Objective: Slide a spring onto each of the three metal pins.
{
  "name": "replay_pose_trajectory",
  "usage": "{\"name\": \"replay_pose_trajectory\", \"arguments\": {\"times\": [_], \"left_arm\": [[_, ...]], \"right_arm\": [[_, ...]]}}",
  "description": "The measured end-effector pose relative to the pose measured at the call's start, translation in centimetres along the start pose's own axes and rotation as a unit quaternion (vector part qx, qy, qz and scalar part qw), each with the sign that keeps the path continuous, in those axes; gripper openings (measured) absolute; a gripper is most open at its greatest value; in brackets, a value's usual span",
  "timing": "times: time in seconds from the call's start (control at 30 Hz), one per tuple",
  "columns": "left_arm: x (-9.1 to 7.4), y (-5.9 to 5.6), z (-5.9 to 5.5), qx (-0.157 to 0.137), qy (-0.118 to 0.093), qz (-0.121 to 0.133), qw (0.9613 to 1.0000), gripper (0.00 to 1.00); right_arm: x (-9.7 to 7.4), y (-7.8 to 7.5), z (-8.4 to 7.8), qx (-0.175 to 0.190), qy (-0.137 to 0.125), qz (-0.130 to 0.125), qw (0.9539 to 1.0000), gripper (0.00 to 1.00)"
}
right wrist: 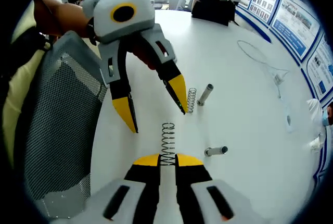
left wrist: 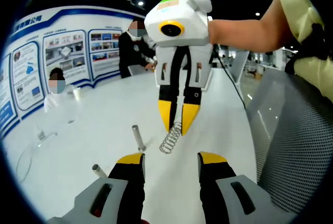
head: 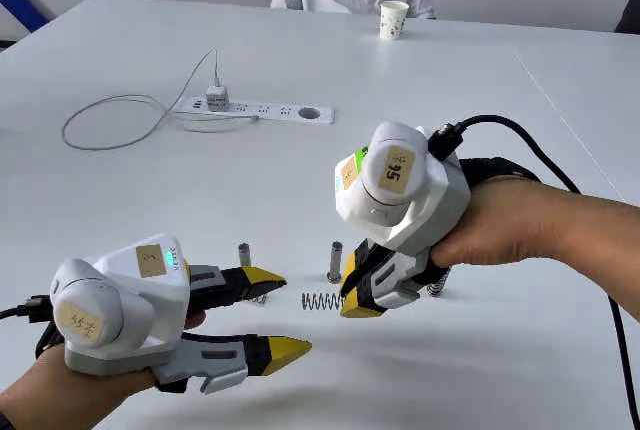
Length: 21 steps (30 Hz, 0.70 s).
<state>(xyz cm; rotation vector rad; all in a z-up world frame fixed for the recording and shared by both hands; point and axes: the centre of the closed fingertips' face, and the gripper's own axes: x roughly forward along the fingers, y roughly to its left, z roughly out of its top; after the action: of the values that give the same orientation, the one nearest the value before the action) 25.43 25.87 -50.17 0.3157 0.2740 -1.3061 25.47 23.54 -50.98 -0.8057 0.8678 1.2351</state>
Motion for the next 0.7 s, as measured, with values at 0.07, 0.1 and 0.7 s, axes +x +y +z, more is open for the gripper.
{"name": "replay_pose_trajectory", "arguments": {"times": [0.07, 0.1, 0.7], "left_arm": [[0.1, -0.1, 0.1, 0.004, -0.001, -0.002, 1.0, 0.39], [0.1, -0.2, 0.2, 0.006, -0.002, -0.003, 1.0, 0.38], [0.3, -1.0, 0.6, 0.035, -0.005, -0.015, 0.9993, 0.2]], "right_arm": [[0.0, 0.2, 0.1, -0.008, 0.002, 0.002, 1.0, 0.12], [-0.1, 0.3, 0.2, -0.009, 0.001, 0.002, 1.0, 0.12], [-0.2, 1.2, 0.9, -0.048, -0.001, 0.015, 0.9987, 0.12]]}}
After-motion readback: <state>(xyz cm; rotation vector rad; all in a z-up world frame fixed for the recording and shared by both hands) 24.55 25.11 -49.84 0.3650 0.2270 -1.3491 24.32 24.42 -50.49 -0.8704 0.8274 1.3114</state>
